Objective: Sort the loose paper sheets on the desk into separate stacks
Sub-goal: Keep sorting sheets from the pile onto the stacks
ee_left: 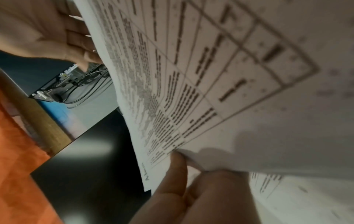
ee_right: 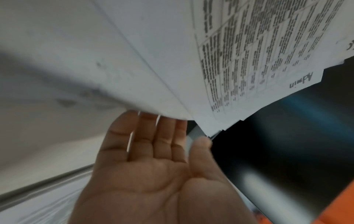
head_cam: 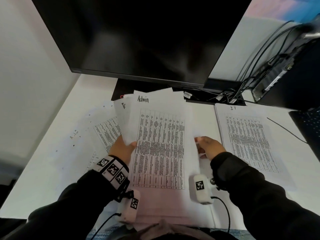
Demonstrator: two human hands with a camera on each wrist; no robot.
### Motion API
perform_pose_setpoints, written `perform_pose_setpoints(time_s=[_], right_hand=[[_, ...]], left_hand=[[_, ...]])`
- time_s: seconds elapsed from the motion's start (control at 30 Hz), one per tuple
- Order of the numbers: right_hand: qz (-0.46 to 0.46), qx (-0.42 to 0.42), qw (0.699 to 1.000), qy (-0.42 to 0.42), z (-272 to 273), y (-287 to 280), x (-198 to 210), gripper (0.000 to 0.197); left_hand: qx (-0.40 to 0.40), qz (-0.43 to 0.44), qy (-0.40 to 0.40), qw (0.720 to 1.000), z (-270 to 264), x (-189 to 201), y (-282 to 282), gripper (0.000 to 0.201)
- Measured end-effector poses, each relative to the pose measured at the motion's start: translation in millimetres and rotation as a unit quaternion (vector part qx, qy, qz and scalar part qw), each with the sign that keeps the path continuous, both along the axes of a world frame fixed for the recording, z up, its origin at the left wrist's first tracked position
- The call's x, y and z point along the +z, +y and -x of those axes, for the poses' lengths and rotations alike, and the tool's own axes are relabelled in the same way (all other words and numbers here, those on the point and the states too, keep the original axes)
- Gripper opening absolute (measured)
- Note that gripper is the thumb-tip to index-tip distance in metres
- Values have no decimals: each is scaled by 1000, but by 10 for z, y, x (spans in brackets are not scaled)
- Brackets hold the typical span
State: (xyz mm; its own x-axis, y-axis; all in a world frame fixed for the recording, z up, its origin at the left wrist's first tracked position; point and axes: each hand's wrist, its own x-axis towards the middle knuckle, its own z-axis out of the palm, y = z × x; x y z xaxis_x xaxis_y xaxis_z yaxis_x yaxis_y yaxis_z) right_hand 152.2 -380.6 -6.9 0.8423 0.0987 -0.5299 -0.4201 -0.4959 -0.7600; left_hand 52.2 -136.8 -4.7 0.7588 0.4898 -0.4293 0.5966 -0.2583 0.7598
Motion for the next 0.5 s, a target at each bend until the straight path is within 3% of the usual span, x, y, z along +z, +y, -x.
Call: perform_pose_setpoints(time_s=[0.1, 0.23, 0.5], right_hand=[[-53, 39, 997, -38, 19, 25, 195, 35], [-55, 58, 987, -142, -17, 135, 463, 25], [-150, 10, 951, -270, -49, 301, 951, 29]], left_hand=[[-11, 53, -70, 996, 36, 200, 61, 52], [5, 133, -143, 981, 26, 491, 94, 51], [-37, 74, -264, 961, -161, 811, 251, 46]])
